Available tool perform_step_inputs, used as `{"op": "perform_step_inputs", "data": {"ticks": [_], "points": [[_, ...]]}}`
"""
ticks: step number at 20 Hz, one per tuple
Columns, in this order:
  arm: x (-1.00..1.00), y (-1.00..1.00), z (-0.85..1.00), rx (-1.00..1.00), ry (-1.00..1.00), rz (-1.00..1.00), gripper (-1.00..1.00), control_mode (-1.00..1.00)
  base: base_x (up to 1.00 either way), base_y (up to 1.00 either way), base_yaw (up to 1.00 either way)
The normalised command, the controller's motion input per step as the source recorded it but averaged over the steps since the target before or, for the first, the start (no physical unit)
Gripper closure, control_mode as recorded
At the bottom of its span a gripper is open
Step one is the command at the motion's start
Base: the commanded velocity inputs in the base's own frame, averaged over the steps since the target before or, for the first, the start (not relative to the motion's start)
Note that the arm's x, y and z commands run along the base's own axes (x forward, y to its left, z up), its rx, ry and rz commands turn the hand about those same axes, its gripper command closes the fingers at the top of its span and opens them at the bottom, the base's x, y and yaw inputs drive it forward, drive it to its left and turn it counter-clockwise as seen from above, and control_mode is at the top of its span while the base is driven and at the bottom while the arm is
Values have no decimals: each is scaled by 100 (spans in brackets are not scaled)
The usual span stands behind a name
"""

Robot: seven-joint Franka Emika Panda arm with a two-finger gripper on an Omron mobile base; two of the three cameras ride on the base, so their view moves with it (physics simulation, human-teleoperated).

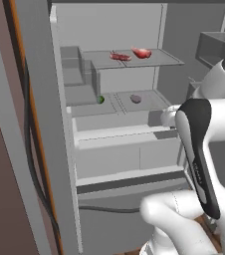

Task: Gather the eggplant and avocado from the fridge and place them on a tray on the dining counter. Then gather the steaks from the fridge and place them on the other tray.

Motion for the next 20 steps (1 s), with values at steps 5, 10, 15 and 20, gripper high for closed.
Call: {"op": "perform_step_inputs", "data": {"ticks": [5,10,15,20], "points": [[0,0,0,0,0,0,-100,100,50,24,-1],[0,0,0,0,0,0,-100,100,59,22,0],[0,0,0,0,0,0,-100,100,56,20,0],[0,0,0,0,0,0,-100,100,46,4,0]]}}
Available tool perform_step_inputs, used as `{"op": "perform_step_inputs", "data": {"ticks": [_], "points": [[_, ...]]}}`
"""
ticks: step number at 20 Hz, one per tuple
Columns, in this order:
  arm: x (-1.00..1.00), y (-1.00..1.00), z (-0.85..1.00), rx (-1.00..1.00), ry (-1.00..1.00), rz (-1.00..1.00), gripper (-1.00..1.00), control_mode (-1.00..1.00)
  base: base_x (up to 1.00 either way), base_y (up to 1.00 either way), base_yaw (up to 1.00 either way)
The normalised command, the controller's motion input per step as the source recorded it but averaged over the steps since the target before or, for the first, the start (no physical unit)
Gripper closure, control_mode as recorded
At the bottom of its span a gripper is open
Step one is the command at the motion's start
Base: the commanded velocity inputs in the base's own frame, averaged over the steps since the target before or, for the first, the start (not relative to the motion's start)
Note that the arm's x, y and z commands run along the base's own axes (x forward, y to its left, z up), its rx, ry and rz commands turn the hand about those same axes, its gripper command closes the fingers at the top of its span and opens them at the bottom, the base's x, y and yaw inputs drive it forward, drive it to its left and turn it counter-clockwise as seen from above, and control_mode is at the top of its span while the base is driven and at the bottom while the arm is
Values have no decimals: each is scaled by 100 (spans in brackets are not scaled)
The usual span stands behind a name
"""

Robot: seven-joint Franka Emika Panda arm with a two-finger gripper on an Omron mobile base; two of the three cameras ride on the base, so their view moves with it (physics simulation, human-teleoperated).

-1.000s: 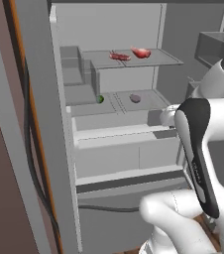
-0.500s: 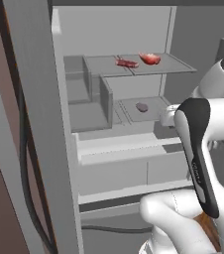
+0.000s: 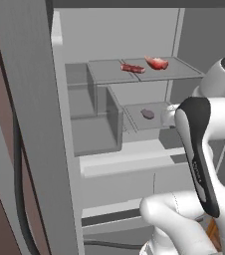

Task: Gather the eggplant and avocado from the fridge and place them on a tray on the dining counter. Then gather the steaks from the fridge and place them on the other tray.

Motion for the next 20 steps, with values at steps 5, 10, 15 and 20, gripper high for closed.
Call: {"op": "perform_step_inputs", "data": {"ticks": [5,10,15,20], "points": [[31,0,2,0,0,0,-100,-100,7,0,0],[18,0,55,0,-9,0,-100,-100,0,0,0],[9,0,61,-2,-14,0,-100,-100,0,0,0],[8,0,47,-7,-18,0,-100,-100,0,0,0]]}}
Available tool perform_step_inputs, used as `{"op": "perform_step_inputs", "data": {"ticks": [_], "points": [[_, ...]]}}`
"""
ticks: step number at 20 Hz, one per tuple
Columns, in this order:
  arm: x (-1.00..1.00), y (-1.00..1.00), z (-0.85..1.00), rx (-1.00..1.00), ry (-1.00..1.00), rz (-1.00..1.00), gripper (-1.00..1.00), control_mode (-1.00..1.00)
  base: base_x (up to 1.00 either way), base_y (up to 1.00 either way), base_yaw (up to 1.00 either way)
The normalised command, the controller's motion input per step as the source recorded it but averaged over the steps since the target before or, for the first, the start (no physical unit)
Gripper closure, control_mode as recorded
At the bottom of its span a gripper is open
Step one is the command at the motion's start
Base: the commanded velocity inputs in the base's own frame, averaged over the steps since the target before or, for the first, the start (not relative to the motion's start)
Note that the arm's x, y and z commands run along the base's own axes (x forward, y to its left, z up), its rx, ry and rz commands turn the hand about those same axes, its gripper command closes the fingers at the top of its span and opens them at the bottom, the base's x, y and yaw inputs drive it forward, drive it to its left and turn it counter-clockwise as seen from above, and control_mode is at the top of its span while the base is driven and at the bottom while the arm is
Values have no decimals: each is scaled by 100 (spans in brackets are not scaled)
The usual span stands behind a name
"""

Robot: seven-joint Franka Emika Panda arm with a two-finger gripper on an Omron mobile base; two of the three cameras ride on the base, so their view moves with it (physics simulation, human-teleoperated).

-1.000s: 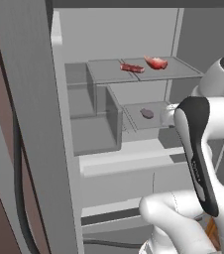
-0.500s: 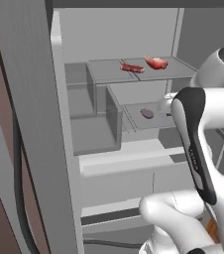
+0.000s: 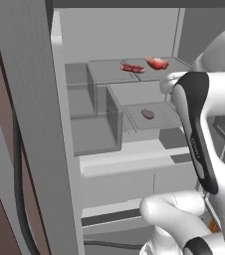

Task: Gather the eggplant and avocado from the fridge and place them on a tray on the dining counter. Then gather the steaks from the fridge and place them on the other tray.

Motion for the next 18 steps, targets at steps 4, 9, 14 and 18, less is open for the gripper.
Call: {"op": "perform_step_inputs", "data": {"ticks": [4,9,14,18], "points": [[35,0,34,-5,-17,0,-100,-100,0,0,0],[36,0,12,-6,-14,0,-100,-100,0,0,0],[58,0,0,-8,-6,0,-100,-100,0,0,0],[73,-11,0,0,2,0,-100,-100,0,0,0]]}}
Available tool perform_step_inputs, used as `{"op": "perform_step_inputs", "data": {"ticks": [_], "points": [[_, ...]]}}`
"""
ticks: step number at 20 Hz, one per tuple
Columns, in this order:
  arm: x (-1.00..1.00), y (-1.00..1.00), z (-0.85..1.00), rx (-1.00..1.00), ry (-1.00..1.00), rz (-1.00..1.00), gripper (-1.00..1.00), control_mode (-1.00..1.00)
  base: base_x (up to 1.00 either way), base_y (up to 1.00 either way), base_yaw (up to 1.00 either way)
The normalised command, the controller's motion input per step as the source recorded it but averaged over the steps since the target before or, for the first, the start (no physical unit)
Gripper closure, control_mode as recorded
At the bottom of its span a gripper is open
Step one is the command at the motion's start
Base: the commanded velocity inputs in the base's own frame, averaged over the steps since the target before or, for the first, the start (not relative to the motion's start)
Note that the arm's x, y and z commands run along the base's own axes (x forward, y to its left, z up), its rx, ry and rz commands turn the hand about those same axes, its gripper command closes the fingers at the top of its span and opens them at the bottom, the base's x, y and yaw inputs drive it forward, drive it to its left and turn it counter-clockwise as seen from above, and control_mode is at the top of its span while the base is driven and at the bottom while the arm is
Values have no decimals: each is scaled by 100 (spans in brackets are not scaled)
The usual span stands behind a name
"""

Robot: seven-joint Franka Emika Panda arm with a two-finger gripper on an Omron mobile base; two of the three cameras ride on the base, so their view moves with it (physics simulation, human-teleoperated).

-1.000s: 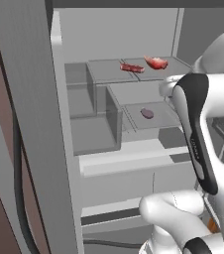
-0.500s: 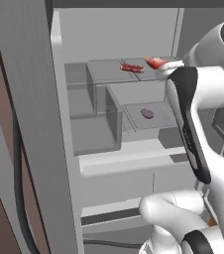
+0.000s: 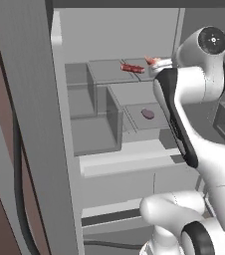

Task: Gather the eggplant and avocado from the fridge and place them on a tray on the dining counter. Then gather the steaks from the fridge and place them on the other tray.

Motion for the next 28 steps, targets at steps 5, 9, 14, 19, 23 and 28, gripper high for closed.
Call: {"op": "perform_step_inputs", "data": {"ticks": [5,9,14,19,23,28], "points": [[82,-28,0,0,8,0,-100,-100,0,0,0],[85,-19,0,0,11,0,-100,-100,0,0,0],[80,-8,-9,0,12,0,-100,-100,0,0,0],[62,-17,-23,0,4,0,-100,-100,0,0,0],[54,-17,-13,0,0,0,-100,-100,0,0,0],[51,-9,-10,0,0,0,-100,-100,0,0,0]]}}
